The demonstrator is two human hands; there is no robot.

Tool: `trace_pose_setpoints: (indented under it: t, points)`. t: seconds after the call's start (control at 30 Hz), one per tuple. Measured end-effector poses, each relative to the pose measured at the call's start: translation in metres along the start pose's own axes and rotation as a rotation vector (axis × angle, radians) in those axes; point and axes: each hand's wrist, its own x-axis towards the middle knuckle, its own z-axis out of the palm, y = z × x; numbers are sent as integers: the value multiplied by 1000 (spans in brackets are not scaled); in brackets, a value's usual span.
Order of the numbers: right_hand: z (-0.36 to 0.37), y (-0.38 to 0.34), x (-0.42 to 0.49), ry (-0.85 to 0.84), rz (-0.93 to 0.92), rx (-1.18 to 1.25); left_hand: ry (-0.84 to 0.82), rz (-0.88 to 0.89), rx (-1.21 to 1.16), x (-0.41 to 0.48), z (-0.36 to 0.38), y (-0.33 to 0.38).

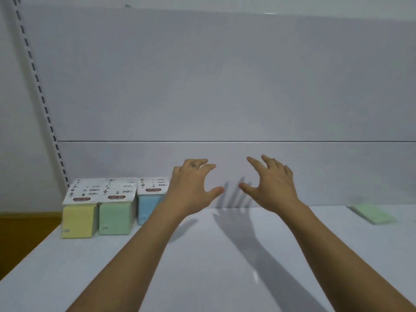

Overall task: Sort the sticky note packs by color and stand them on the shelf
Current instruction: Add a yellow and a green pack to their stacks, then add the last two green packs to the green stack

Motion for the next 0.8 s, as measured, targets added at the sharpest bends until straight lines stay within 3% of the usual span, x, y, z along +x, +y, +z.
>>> trace_pose_setpoints:
  t: [0.57,0.8]
  points:
    - [-75,279,-73,35,445,-80,-200,364,-151,71,117,265]
    - [-66,380,-102,-39,658,-110,-343,370,-160,73,173,341]
